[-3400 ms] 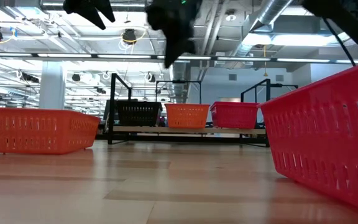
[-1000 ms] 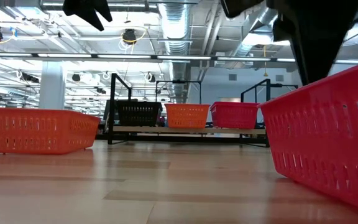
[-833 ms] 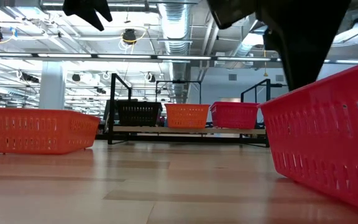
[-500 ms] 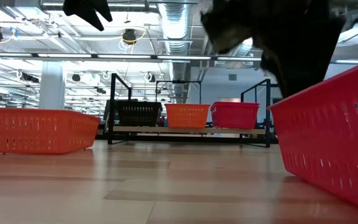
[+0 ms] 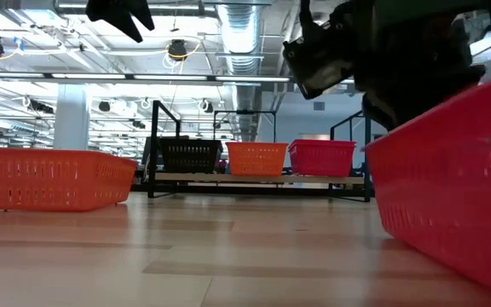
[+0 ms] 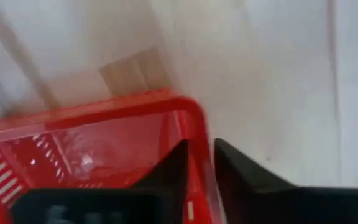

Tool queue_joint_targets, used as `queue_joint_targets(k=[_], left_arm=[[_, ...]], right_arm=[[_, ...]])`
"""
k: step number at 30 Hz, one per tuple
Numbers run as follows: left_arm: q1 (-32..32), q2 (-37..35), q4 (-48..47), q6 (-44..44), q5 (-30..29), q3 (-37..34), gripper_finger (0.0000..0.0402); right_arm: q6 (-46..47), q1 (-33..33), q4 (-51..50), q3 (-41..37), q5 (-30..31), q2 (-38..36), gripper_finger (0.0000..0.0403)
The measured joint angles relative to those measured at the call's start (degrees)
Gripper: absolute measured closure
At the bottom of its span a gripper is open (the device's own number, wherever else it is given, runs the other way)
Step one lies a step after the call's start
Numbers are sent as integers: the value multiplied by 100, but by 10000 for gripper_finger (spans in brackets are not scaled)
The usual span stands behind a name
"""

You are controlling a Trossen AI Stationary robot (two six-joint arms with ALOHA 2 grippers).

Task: Stack baskets on shelf by color
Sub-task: Stack the red bin on top of the other red bin on the shelf

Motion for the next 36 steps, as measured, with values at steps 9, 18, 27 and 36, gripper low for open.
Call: queue_joint_targets(k=[9, 18, 27, 36], left_arm=[[0, 0, 0, -55, 0, 0, 150], [0, -1, -1, -131, -2, 0, 150], [0, 0, 0, -31, -2, 0, 150], [0, -2, -193, 105, -7, 0, 150]], right_arm=[[-324, -219, -125, 27, 211, -55, 395], [-1330, -985, -2193, 1695, 1986, -50, 399], [-3538, -2329, -2541, 4193, 2996, -119, 400], [-4395, -4188, -1322, 3740, 1448, -1431, 400]])
